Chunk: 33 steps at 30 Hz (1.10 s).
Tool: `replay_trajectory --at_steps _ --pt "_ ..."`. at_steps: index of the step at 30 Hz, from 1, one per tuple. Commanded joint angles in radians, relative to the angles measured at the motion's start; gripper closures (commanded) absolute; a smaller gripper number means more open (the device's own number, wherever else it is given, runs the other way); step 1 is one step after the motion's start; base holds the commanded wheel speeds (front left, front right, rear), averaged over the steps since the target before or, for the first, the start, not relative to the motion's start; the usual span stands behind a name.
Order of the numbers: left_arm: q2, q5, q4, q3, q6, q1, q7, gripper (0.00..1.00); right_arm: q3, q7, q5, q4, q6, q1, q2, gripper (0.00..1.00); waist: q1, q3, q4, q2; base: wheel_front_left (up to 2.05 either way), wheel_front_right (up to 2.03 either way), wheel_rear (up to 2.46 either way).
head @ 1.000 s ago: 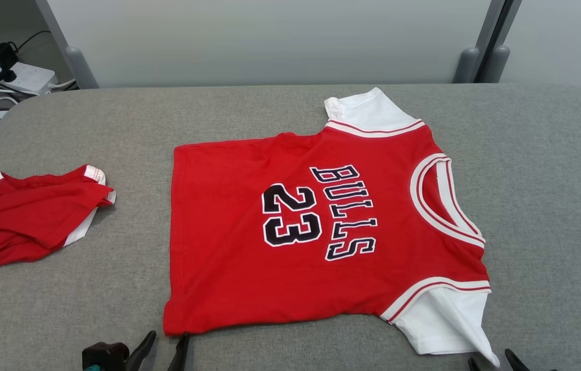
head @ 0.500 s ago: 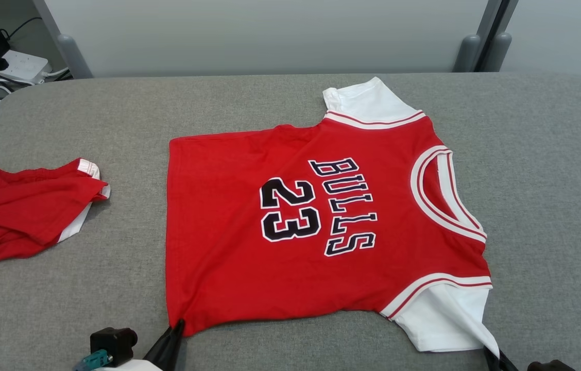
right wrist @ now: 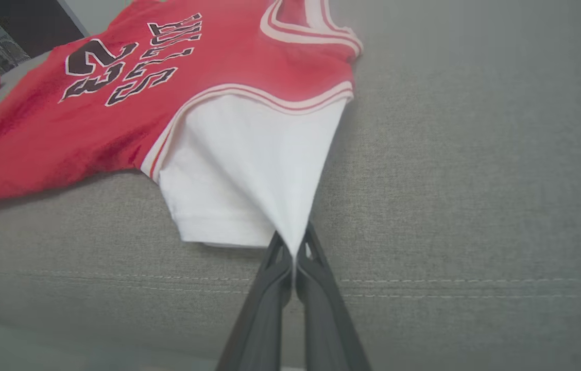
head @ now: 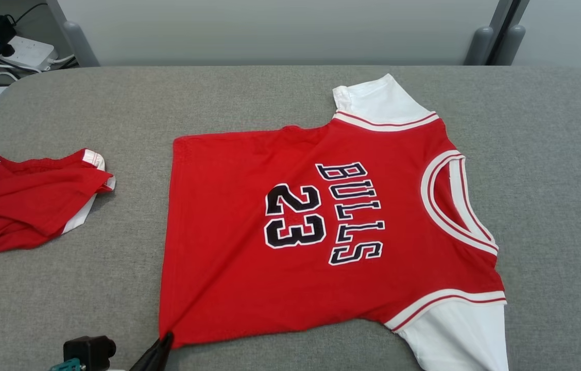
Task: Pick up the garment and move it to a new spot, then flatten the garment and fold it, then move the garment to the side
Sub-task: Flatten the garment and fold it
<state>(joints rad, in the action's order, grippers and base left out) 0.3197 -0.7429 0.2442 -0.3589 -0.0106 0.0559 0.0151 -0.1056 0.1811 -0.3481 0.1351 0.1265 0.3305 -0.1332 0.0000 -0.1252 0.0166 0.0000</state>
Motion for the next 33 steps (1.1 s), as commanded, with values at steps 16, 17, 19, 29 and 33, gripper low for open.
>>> replay_trajectory --at_steps 16,17,19,29,33 --pt "0.095 -0.067 -0.354 0.116 0.125 0.066 0.119 1.0 0.032 -0.174 -0.355 -0.315 0.004 0.02 0.004 1.0 0.0 -0.036 -0.035 0.0 0.0 0.0 0.0" --pt "0.098 -0.067 -0.358 0.116 0.127 0.052 0.128 1.0 0.043 -0.19 -0.377 -0.32 0.004 -0.009 0.01 1.0 0.0 -0.038 -0.038 0.0 0.0 0.0 0.0" --pt "0.092 -0.079 -0.365 0.122 0.127 0.019 0.137 1.0 0.063 -0.213 -0.412 -0.325 0.004 -0.077 0.019 1.0 0.0 -0.044 -0.043 0.0 0.0 0.0 0.0" --pt "0.051 -0.153 -0.253 0.14 0.081 -0.191 0.165 1.0 0.023 -0.262 -0.385 -0.116 0.004 -0.435 -0.029 1.0 0.0 -0.08 -0.034 0.0 0.0 0.0 0.0" --pt "0.03 -0.173 -0.133 0.141 0.039 -0.302 0.156 1.0 -0.01 -0.235 -0.412 0.043 0.004 -0.583 -0.037 1.0 0.0 -0.106 -0.02 0.0 0.0 0.0 0.0"
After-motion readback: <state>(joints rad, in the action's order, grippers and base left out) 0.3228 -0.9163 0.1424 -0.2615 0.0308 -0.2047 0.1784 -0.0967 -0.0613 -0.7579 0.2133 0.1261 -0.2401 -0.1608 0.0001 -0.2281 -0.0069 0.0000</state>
